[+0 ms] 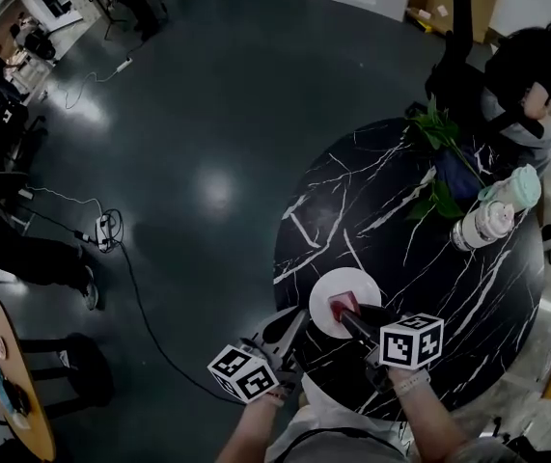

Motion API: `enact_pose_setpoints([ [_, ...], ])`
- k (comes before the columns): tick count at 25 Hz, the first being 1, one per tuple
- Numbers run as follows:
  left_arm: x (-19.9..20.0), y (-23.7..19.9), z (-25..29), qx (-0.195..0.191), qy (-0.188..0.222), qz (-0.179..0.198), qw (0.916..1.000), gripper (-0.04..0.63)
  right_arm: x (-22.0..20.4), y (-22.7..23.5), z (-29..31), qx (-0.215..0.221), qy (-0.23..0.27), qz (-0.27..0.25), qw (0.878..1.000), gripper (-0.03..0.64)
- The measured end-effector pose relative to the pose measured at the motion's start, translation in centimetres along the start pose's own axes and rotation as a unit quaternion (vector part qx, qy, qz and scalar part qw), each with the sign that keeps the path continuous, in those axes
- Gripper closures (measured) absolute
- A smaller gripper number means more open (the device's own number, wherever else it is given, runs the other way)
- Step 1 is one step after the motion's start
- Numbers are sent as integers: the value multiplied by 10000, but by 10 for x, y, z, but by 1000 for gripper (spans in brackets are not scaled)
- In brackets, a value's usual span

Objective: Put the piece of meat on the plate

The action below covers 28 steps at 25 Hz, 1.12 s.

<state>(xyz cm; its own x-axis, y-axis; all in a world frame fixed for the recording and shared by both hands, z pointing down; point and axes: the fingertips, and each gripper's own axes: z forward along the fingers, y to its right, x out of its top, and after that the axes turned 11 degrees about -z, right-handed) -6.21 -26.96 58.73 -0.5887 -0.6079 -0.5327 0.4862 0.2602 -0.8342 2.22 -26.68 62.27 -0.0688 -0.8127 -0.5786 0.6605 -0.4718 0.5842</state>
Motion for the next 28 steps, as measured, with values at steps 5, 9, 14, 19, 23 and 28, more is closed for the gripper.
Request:
enact_pose_setpoints([
  [5,4,0,-4,33,59,-33,10000,586,-8,0,5,124,-288,-190,9993,524],
  [9,6,1,-7,47,101,-40,9999,586,-3,1,4,-61,-384,-920,9950,523],
  [14,4,3,-11,14,113,-43,9999,586,4,12,2,-725,-588,-2063,9740,514],
  [19,2,4,-19,23,124,-45,9999,586,7,20,0,-1251,-661,-2958,9447,494],
  [23,0,8,-21,-1,139,-46,9999,586,13,11,-11,-1328,-344,-3125,9400,477],
  [28,-2,18,-22,-68,123,-33,9999,586,12,-10,-28,-925,103,-2591,9614,477],
])
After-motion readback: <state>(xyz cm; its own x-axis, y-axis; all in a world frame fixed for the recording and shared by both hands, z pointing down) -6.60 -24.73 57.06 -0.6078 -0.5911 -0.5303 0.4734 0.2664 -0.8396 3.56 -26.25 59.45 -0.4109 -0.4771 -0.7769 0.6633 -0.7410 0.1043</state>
